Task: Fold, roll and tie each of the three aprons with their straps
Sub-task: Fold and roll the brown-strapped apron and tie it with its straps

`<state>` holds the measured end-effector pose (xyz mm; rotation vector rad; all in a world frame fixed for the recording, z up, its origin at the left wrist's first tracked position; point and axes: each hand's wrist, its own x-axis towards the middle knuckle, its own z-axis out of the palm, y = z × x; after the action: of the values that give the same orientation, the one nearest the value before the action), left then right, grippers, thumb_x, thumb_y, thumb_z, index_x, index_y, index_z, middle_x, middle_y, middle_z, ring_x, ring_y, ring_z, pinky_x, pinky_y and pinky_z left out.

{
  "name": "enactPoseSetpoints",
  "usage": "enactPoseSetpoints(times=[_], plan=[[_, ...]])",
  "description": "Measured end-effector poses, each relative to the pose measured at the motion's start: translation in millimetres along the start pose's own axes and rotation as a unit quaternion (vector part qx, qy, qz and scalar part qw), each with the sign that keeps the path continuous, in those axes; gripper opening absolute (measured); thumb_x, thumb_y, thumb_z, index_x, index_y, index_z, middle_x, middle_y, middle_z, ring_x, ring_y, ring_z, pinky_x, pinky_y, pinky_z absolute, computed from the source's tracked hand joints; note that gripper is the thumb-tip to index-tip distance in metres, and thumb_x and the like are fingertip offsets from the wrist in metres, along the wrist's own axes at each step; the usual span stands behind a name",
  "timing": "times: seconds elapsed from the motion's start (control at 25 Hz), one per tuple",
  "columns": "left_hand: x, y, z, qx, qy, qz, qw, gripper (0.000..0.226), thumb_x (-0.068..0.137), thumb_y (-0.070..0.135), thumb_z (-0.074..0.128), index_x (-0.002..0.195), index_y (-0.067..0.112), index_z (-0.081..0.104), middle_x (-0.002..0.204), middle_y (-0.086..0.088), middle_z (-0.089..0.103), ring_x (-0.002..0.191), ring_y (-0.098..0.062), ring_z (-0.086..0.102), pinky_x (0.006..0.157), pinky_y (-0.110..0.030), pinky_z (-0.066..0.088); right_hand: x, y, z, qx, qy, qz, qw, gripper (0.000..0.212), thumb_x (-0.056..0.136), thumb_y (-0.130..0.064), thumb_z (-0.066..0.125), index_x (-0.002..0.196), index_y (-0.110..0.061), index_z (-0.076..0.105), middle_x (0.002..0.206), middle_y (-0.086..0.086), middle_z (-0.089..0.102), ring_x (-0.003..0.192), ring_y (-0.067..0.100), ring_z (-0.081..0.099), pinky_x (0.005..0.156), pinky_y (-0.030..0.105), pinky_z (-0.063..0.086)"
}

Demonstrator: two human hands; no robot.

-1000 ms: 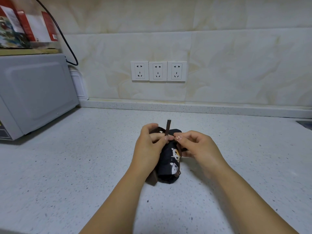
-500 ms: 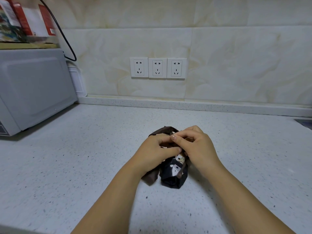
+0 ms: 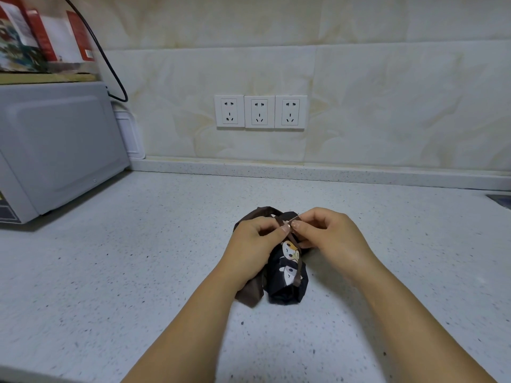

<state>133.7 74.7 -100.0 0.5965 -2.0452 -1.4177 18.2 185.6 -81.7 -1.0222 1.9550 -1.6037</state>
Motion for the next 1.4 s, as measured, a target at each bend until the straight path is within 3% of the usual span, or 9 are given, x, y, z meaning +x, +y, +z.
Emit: enactPoseSetpoints(times=[0.08, 0.24, 0.44, 0.6, 0.76, 0.92, 1.08, 1.24, 1.4], plan=[[-1, 3, -1, -0.041, -0.013, -0.013, 0.999, 0.029, 0.093, 0.025, 0.064, 0.072, 0.004, 0.065, 0.079, -0.018, 0.061, 0.073, -0.018, 0.057, 0.075, -0.034, 0.047, -3, -1, 4, 0.028, 0.008, -0.009, 1.000, 0.006, 0.089, -0.013, 0.067, 0.086, -0.012, 0.072, 0.084, 0.003, 0.074, 0.080, 0.020, 0.072, 0.075, 0.029, 0.059], [-1, 7, -7, -0.128, -0.037, -0.094, 0.987, 0.028, 0.094, 0.023, 0.062, 0.069, 0.009, 0.063, 0.080, 0.000, 0.066, 0.069, 0.000, 0.061, 0.065, -0.011, 0.043, -9, -6, 7, 0.058, -0.003, -0.034, 0.998, 0.003, 0.086, -0.010, 0.070, 0.085, -0.010, 0.073, 0.081, 0.002, 0.076, 0.081, 0.016, 0.072, 0.075, 0.026, 0.058], [6, -2, -21, -0.146, -0.106, -0.138, 0.974, 0.016, 0.085, 0.024, 0.070, 0.093, 0.010, 0.070, 0.099, 0.004, 0.070, 0.092, -0.008, 0.059, 0.081, -0.026, 0.039, -10, -7, 5, 0.019, -0.084, -0.024, 0.996, 0.010, 0.078, 0.003, 0.073, 0.073, -0.004, 0.067, 0.098, -0.005, 0.073, 0.083, 0.013, 0.071, 0.074, 0.025, 0.057], [2, 1, -14, -0.141, -0.056, -0.074, 0.986, 0.012, 0.078, -0.002, 0.072, 0.084, 0.009, 0.076, 0.084, 0.000, 0.075, 0.078, -0.005, 0.067, 0.069, -0.014, 0.047, -9, -5, 2, -0.031, -0.093, -0.020, 0.995, 0.012, 0.076, -0.004, 0.077, 0.070, -0.011, 0.069, 0.101, -0.004, 0.068, 0.085, 0.014, 0.070, 0.081, 0.023, 0.055], [-2, 3, -9, 0.027, 0.022, 0.035, 0.999, 0.026, 0.073, -0.005, 0.069, 0.071, 0.020, 0.072, 0.069, 0.010, 0.065, 0.060, -0.001, 0.054, 0.060, -0.012, 0.042, -3, 0, 5, 0.025, -0.056, 0.017, 0.998, 0.010, 0.091, -0.005, 0.060, 0.094, -0.011, 0.067, 0.089, 0.007, 0.071, 0.077, 0.012, 0.069, 0.078, 0.021, 0.055], [-3, 2, 5, 0.205, 0.100, 0.164, 0.960, 0.034, 0.072, 0.002, 0.066, 0.071, 0.036, 0.059, 0.076, 0.015, 0.059, 0.079, -0.006, 0.054, 0.069, -0.015, 0.040, 0, 9, 14, 0.035, -0.057, 0.031, 0.997, 0.024, 0.097, -0.004, 0.051, 0.103, -0.017, 0.071, 0.078, -0.003, 0.070, 0.070, 0.006, 0.064, 0.076, 0.022, 0.055], [-2, -4, 6, 0.177, 0.145, 0.153, 0.961, 0.029, 0.076, 0.007, 0.074, 0.076, 0.033, 0.062, 0.082, 0.016, 0.059, 0.083, 0.000, 0.058, 0.071, -0.007, 0.040, 0, 9, 8, 0.073, -0.073, 0.025, 0.994, 0.022, 0.094, -0.007, 0.058, 0.104, -0.017, 0.074, 0.079, -0.006, 0.072, 0.074, 0.008, 0.065, 0.074, 0.020, 0.054], [0, -8, 2, 0.115, 0.149, 0.109, 0.976, 0.020, 0.074, 0.011, 0.081, 0.070, 0.028, 0.070, 0.082, 0.013, 0.066, 0.081, 0.002, 0.061, 0.073, -0.010, 0.043, -1, 4, 11, -0.081, -0.020, -0.006, 0.996, 0.015, 0.096, -0.019, 0.055, 0.091, -0.020, 0.068, 0.082, -0.007, 0.068, 0.076, 0.007, 0.065, 0.069, 0.020, 0.053], [2, -6, 0, 0.080, 0.122, 0.081, 0.986, 0.012, 0.074, 0.016, 0.082, 0.071, 0.025, 0.075, 0.082, 0.014, 0.069, 0.083, 0.003, 0.063, 0.075, -0.009, 0.044, -3, 1, 15, -0.224, -0.013, -0.046, 0.973, 0.024, 0.100, -0.026, 0.039, 0.082, -0.014, 0.050, 0.084, -0.006, 0.052, 0.071, 0.008, 0.047, 0.061, 0.023, 0.036]])
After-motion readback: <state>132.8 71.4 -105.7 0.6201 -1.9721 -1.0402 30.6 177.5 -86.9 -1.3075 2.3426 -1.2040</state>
